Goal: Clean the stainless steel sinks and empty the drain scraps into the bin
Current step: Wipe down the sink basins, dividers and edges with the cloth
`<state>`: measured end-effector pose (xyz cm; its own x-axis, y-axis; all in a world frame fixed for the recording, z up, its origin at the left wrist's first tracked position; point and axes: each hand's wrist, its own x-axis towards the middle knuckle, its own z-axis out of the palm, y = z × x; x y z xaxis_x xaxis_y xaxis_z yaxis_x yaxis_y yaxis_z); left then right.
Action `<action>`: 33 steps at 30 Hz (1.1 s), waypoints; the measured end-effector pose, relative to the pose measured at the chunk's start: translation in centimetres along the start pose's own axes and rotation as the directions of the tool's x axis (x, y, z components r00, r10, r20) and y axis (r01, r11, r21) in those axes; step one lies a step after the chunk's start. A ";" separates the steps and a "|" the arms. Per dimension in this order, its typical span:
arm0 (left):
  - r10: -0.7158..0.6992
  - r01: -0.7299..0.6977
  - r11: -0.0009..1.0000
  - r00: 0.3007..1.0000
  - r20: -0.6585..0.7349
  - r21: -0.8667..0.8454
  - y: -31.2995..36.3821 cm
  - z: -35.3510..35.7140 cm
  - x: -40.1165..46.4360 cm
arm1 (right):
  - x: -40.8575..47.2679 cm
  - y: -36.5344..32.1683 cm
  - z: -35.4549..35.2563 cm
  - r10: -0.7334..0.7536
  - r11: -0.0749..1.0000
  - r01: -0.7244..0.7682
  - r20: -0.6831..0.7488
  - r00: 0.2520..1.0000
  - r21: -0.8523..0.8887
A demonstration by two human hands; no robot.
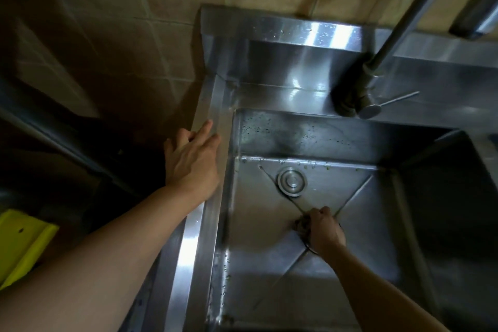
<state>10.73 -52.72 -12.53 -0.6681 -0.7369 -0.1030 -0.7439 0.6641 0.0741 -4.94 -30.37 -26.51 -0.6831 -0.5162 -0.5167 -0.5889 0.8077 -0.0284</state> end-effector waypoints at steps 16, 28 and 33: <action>0.185 -0.076 0.913 0.953 0.239 -0.401 9.1 -2.8 -6.0 | -12.4 7.4 -11.8 0.078 0.149 -0.086 0.075 0.994 0.985; 0.255 0.911 -0.150 0.411 0.875 -0.384 22.4 -1.0 -12.2 | -16.2 11.4 -16.1 -0.188 -0.070 0.042 -0.054 0.981 0.997; 0.118 0.796 -0.382 0.545 0.830 -0.469 25.5 -1.0 -14.0 | -15.9 13.8 -15.9 -0.221 0.063 0.129 -0.112 0.969 0.990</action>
<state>1.13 -25.60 -8.25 -0.4405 -0.2188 -0.8707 -0.2546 -0.8996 0.3549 -9.07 -15.55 -5.05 -0.5799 -0.7108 -0.3980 0.3025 0.2658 -0.9153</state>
